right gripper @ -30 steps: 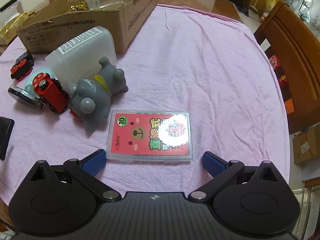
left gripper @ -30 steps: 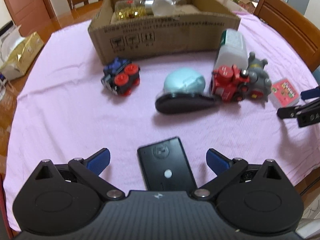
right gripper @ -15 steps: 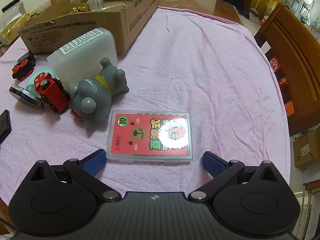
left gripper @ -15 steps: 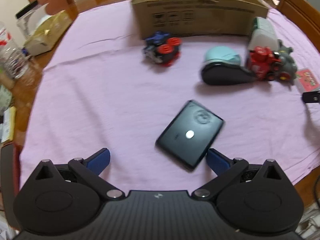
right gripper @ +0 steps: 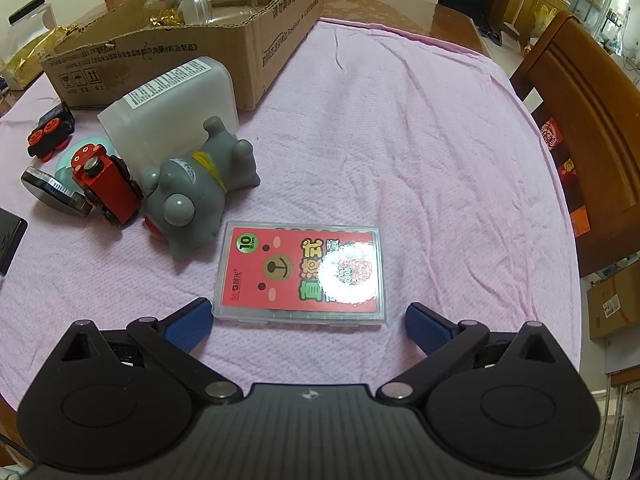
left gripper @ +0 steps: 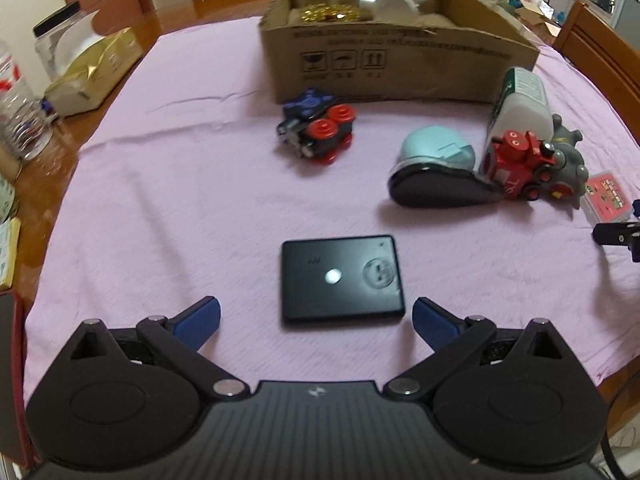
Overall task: Organize rigid objects
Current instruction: 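Grasp the black remote with the left gripper while the right gripper grasps the pink card pack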
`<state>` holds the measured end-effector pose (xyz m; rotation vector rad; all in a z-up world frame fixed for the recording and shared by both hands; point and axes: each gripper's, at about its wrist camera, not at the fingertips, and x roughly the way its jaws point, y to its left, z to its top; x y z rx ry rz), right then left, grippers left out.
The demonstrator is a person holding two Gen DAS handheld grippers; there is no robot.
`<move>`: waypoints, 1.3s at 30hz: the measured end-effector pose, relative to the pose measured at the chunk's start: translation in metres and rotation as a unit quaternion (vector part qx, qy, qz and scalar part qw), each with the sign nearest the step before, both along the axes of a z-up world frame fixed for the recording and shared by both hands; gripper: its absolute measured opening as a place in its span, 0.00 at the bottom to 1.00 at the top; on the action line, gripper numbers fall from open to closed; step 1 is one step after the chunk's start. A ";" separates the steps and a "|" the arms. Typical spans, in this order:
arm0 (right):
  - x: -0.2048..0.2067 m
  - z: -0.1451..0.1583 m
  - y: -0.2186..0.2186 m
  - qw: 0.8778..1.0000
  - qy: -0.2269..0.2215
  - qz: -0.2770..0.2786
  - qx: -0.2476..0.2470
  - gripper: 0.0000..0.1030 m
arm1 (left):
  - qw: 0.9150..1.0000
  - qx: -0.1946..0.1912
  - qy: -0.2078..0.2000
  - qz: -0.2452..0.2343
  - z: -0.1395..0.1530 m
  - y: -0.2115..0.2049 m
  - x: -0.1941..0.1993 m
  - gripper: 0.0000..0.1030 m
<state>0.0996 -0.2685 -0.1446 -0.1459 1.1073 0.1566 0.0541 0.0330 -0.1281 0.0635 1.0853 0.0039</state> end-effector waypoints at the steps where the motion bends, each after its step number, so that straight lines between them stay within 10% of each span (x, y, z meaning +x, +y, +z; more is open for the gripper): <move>1: 0.000 0.000 0.000 1.000 0.000 0.001 0.000 1.00 | 1.000 0.000 -0.001 0.001 -0.001 -0.002 0.002 0.95; 39: 0.001 0.002 0.014 0.998 0.000 0.068 0.005 0.92 | 1.000 -0.020 0.005 -0.003 -0.003 -0.009 0.018 0.72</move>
